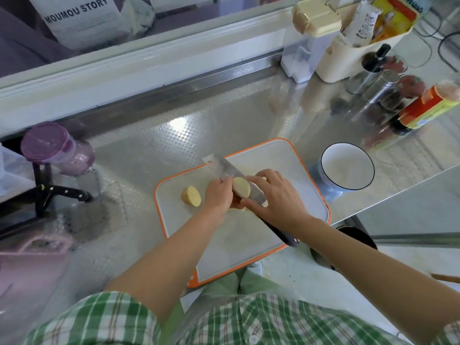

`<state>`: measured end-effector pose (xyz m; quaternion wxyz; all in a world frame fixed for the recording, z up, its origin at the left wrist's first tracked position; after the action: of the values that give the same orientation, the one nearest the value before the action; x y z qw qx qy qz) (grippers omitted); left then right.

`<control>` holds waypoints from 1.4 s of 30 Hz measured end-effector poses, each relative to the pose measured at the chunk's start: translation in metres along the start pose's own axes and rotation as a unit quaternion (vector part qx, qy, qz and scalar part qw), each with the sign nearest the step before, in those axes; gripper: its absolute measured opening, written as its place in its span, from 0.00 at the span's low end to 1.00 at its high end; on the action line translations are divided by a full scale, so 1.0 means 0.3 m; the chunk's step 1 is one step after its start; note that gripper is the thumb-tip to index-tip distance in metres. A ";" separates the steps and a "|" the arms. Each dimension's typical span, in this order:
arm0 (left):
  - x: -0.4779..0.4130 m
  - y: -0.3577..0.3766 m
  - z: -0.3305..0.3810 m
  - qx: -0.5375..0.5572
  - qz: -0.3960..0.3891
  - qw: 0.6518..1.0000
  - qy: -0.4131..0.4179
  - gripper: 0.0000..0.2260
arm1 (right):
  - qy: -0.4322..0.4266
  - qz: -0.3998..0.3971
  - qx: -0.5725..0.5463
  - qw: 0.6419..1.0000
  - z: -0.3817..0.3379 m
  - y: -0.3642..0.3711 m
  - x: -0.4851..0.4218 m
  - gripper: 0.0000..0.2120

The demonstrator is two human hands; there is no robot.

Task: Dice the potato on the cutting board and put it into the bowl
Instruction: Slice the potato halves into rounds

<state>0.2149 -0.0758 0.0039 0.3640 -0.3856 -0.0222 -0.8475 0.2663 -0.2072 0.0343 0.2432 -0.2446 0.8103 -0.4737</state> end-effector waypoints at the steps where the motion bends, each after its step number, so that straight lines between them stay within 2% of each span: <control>1: -0.001 0.000 -0.002 -0.007 -0.004 1.000 0.001 0.12 | -0.008 -0.011 -0.008 1.000 -0.007 0.010 -0.010 0.29; 6: -0.001 -0.016 -0.015 -0.027 0.001 1.000 0.004 0.14 | 0.004 -0.001 -0.056 0.998 -0.031 0.039 -0.029 0.13; 9: -0.006 -0.040 -0.018 -0.030 0.020 0.999 0.023 0.14 | 0.088 -0.031 -0.162 0.982 -0.016 0.044 -0.035 0.09; 11: -0.010 -0.056 -0.015 -0.049 0.030 0.997 0.043 0.14 | 0.117 -0.042 -0.187 0.974 -0.005 0.048 -0.048 0.07; 13: -0.016 -0.085 0.000 -0.096 0.067 0.990 0.083 0.18 | 0.170 -0.023 -0.201 0.964 0.022 0.043 -0.070 0.09; 16: -0.030 -0.159 0.027 -0.150 0.172 0.962 0.153 0.26 | 0.275 -0.010 -0.262 0.925 0.074 0.035 -0.098 0.10; 18: -0.036 -0.204 0.048 -0.156 0.216 0.948 0.175 0.25 | 0.289 -0.074 -0.260 0.919 0.078 0.059 -0.094 0.11; 21: -0.025 -0.238 0.086 -0.207 0.250 0.925 0.197 0.20 | 0.257 -0.189 -0.202 0.926 0.065 0.126 -0.063 0.11; 22: -0.021 -0.242 0.095 -0.222 0.261 0.917 0.205 0.19 | 0.243 -0.200 -0.176 0.933 0.066 0.138 -0.061 0.10; 24: -0.019 -0.236 0.099 -0.237 0.267 0.909 0.215 0.19 | 0.218 -0.167 -0.109 0.955 0.081 0.133 -0.074 0.12; 26: -0.022 -0.218 0.093 -0.240 0.259 0.910 0.218 0.19 | 0.205 -0.100 -0.087 0.970 0.087 0.086 -0.090 0.16; 28: -0.022 -0.189 0.093 -0.242 0.248 0.912 0.220 0.18 | 0.208 -0.098 -0.175 0.957 0.069 0.045 -0.091 0.14; 30: -0.010 -0.148 0.105 -0.246 0.235 0.913 0.224 0.18 | 0.217 -0.208 -0.255 0.919 0.023 0.032 -0.060 0.17; 32: -0.009 -0.098 0.109 -0.242 0.214 0.921 0.217 0.18 | 0.193 -0.293 -0.232 0.907 -0.005 0.033 -0.016 0.22; 33: -0.015 -0.068 0.105 -0.222 0.183 0.934 0.213 0.18 | 0.181 -0.285 -0.212 0.917 0.000 0.036 -0.007 0.20; 35: -0.021 -0.008 0.093 -0.143 0.079 0.966 0.200 0.22 | 0.193 -0.203 -0.179 0.943 0.043 0.026 -0.009 0.14; 37: -0.006 0.033 0.072 -0.148 0.000 0.967 0.206 0.24 | 0.242 -0.108 -0.177 0.948 0.112 0.010 -0.012 0.05; 38: 0.000 0.044 0.061 -0.197 -0.016 0.949 0.248 0.21 | 0.273 -0.073 -0.202 0.938 0.146 0.004 -0.009 0.04; 39: -0.003 0.050 0.048 -0.271 -0.014 0.911 0.309 0.17 | 0.304 -0.045 -0.230 0.923 0.177 -0.002 -0.003 0.06; 40: 0.002 0.059 0.030 -0.355 -0.005 0.858 0.372 0.14 | 0.330 -0.025 -0.243 0.912 0.208 -0.007 0.005 0.07; 42: 0.005 0.078 -0.016 -0.483 0.004 0.742 0.465 0.21 | 0.353 -0.014 -0.242 0.904 0.243 -0.019 0.021 0.09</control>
<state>0.2259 -0.0954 -0.0043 0.0972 -0.0679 0.5635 -0.8176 0.3081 -0.2609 0.0067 -0.1322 -0.1243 0.9292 -0.3221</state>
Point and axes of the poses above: each hand's wrist, its own x-axis away from the middle knuckle, its own y-axis out of the palm, z = x × y, the point moved 5 cm from there along -x, towards the middle knuckle, and after that the axes turned 11 degrees about z, right-handed, at the moved point
